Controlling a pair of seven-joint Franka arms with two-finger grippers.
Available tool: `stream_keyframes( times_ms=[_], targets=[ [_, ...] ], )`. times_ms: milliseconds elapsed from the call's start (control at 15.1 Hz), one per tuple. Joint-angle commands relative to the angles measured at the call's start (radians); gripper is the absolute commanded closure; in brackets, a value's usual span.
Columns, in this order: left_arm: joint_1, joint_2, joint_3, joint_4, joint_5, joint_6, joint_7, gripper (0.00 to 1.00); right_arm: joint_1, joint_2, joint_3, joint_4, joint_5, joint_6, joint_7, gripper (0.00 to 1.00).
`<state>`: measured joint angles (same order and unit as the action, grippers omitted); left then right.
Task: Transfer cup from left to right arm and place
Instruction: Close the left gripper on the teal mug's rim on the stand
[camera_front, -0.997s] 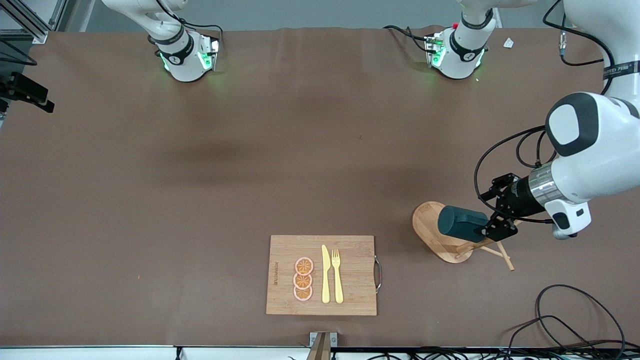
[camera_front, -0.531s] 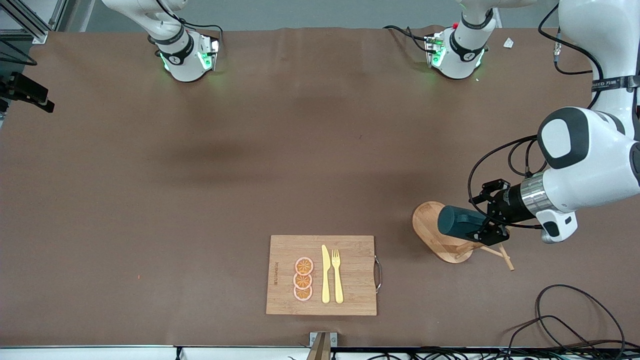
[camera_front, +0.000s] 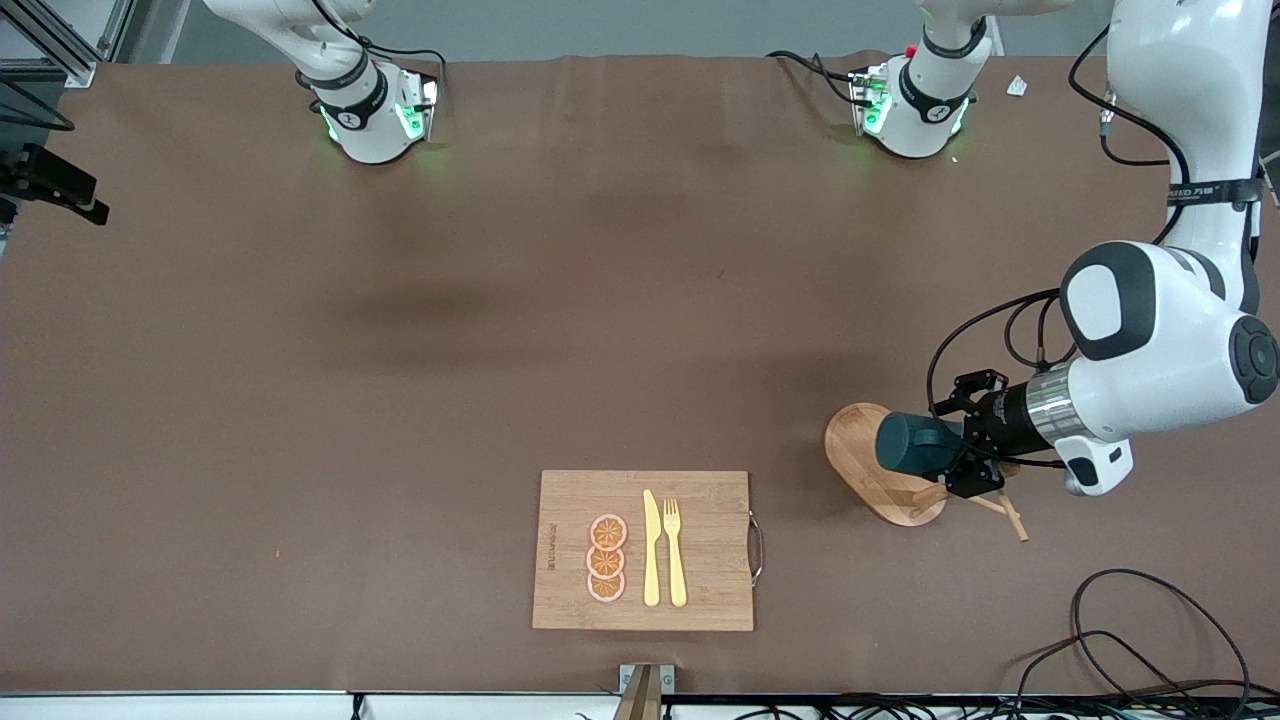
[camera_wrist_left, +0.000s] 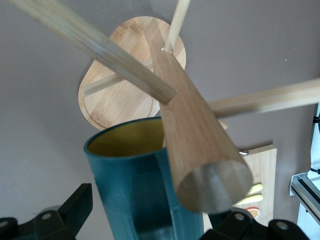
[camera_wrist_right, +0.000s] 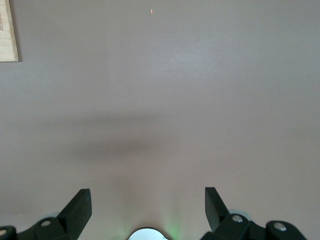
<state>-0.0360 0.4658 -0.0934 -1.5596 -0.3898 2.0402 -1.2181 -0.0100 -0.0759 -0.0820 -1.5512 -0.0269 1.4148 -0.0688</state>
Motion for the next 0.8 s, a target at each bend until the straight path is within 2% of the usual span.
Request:
stream_keyframes(
  times_ms=[0, 199, 531, 731],
  targets=[
    [-0.001, 0.017, -0.002, 0.019, -0.015, 0.000, -0.012, 0.00, -0.010, -0.016, 0.010, -0.013, -0.013, -0.004, 0.001, 0.00],
    [-0.002, 0.025, -0.002, 0.021, -0.015, 0.000, -0.012, 0.01, -0.010, -0.016, 0.010, -0.013, -0.013, -0.004, 0.001, 0.00],
    [0.002, 0.027, -0.002, 0.023, -0.014, 0.000, -0.005, 0.23, -0.010, -0.016, 0.010, -0.013, -0.013, -0.004, 0.001, 0.00],
    [0.002, 0.030, -0.002, 0.049, -0.015, -0.002, -0.015, 0.28, -0.010, -0.016, 0.010, -0.013, -0.013, -0.004, 0.001, 0.00]
  ],
)
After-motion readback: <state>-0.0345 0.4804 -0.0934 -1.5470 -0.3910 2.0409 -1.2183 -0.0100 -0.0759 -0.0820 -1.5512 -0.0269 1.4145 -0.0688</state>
